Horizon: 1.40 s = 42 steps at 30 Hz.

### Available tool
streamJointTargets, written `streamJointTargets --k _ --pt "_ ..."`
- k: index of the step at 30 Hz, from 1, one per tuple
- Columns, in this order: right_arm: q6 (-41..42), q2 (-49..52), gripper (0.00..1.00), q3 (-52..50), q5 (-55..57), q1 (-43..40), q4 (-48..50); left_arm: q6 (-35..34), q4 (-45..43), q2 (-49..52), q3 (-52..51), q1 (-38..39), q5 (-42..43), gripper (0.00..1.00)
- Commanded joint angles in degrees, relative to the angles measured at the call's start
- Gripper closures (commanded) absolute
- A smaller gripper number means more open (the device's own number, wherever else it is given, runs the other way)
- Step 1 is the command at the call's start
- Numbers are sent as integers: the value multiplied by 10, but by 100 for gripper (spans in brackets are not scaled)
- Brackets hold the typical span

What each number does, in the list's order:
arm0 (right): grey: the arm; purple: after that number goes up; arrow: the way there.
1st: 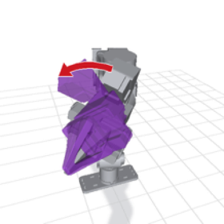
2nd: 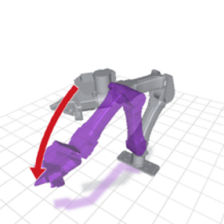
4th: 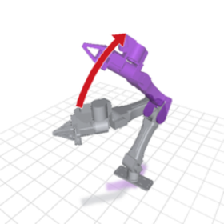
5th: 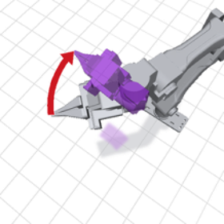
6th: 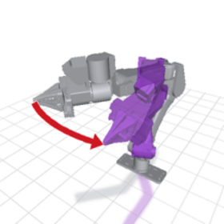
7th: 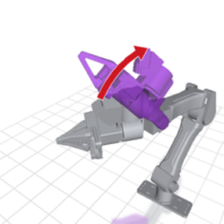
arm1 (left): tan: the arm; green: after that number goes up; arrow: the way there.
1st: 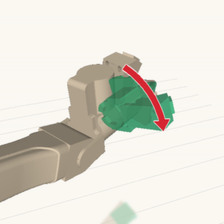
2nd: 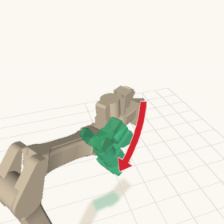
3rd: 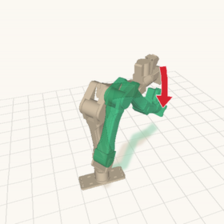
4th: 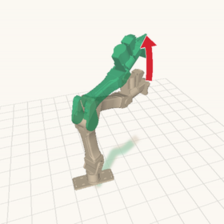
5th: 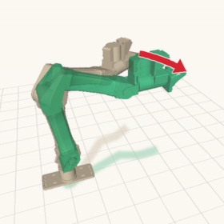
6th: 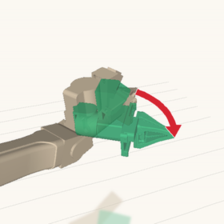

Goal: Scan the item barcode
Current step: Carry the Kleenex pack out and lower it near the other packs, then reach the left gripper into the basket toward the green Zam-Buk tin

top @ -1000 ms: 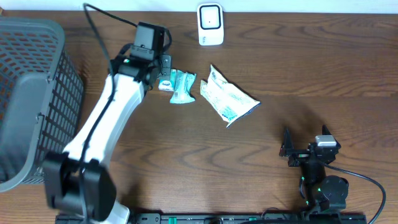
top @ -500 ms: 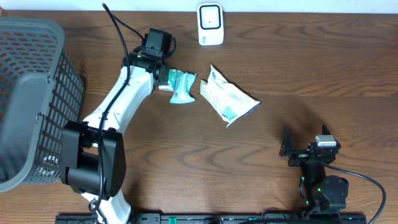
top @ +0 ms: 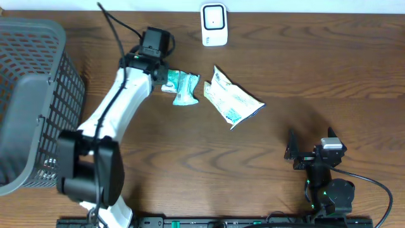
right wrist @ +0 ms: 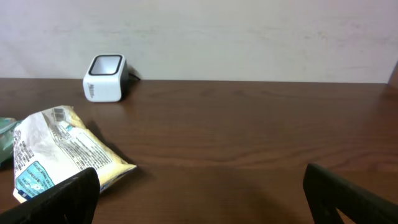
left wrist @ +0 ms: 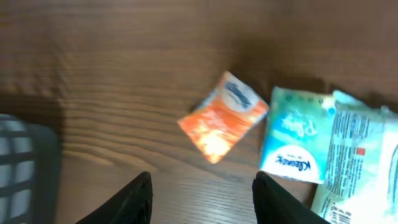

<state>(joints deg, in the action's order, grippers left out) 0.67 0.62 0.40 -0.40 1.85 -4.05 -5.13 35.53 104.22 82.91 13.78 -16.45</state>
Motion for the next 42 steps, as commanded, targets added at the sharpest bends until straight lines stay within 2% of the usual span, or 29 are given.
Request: streamJointTargets --k 1,3,8,10,15,17,20,25,34,42 --pt "6 -2 1 -1 1 -1 -3 -5 -2 -89 11 -30 -8 49" --pt "6 -2 1 -1 1 -1 -3 -14 0 -130 11 -53 -8 49" --pt "6 -2 1 -1 1 -1 -3 -89 0 -234 11 -143 -8 49" --pt "6 -2 1 -1 1 -1 -3 -113 2 -271 11 -190 -8 25" --pt "6 -2 1 -1 1 -1 -3 -115 21 -320 11 -321 -8 19" --pt "6 -2 1 -1 1 -1 -3 -139 35 -324 11 -375 -7 1" --pt "6 -2 1 -1 1 -1 -3 -220 75 -319 6 -455 -7 2" --pt "6 -2 1 -1 1 -1 -3 -280 115 -299 -14 -517 -5 2" --pt "6 -2 1 -1 1 -1 -3 -280 141 -227 -26 -527 -6 2" --pt "6 -2 1 -1 1 -1 -3 -280 207 -122 -26 -547 -2 2"
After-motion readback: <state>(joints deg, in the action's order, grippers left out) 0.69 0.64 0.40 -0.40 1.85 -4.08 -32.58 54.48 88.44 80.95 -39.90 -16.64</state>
